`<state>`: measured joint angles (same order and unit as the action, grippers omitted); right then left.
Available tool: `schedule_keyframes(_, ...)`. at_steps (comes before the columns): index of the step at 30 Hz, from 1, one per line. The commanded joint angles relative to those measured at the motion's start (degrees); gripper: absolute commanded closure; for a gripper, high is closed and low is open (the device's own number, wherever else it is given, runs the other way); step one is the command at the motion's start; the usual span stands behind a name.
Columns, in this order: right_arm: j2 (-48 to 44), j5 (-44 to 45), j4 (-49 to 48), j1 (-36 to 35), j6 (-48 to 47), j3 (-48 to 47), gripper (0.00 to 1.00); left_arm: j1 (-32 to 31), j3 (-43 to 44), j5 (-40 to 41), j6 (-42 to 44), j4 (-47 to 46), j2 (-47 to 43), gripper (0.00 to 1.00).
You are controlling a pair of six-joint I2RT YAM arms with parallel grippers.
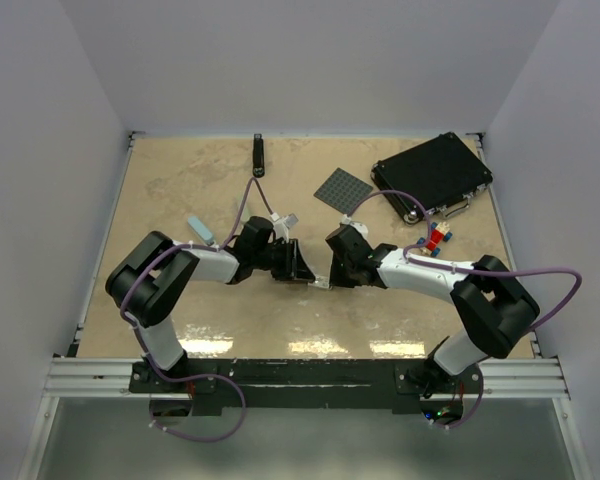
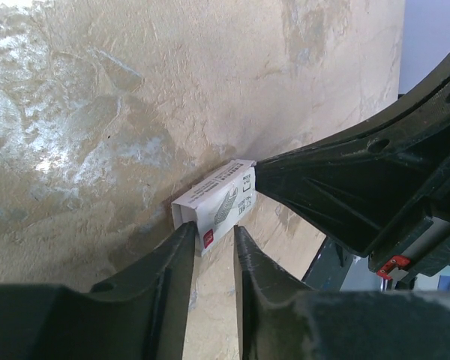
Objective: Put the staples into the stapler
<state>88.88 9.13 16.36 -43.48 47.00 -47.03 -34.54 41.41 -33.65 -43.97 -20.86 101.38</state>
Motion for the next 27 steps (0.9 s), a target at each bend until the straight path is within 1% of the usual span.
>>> schedule_keyframes(1,0.06,1.16,-0.72,-0.20,-0.16,-1.49,1.00,-0.61,1.57,-1.24,-0.16,-0.85,-0.13,0.73)
schedule_keyframes(3,0.06,1.07,-0.72,-0.11,-0.16,-1.49,1.00,-0.70,1.66,-1.16,-0.24,-0.85,0.13,0.76)
schedule_keyframes(4,0.06,0.98,-0.80,-0.20,-0.24,-1.49,1.00,-0.70,1.75,-1.24,-0.33,-0.85,0.22,0.80)
schedule_keyframes(9,-0.29,1.07,-0.10,-0.20,-0.51,-1.67,1.00,-0.70,1.75,-1.51,-0.68,-1.90,0.83,0.94)
schedule_keyframes(10,-0.37,1.16,0.07,-0.11,-0.51,-1.67,1.00,-0.70,1.75,-1.51,-0.77,-2.08,0.92,1.00)
schedule_keyframes(19,-1.08,2.47,3.68,-0.11,-1.21,-2.10,1.00,-0.79,0.78,-1.33,-1.56,-5.15,1.36,1.00)
schedule_keyframes(27,-0.90,4.67,7.45,-0.11,-2.09,-3.16,1.00,-0.79,0.61,-1.24,-1.21,-4.98,1.27,1.00)
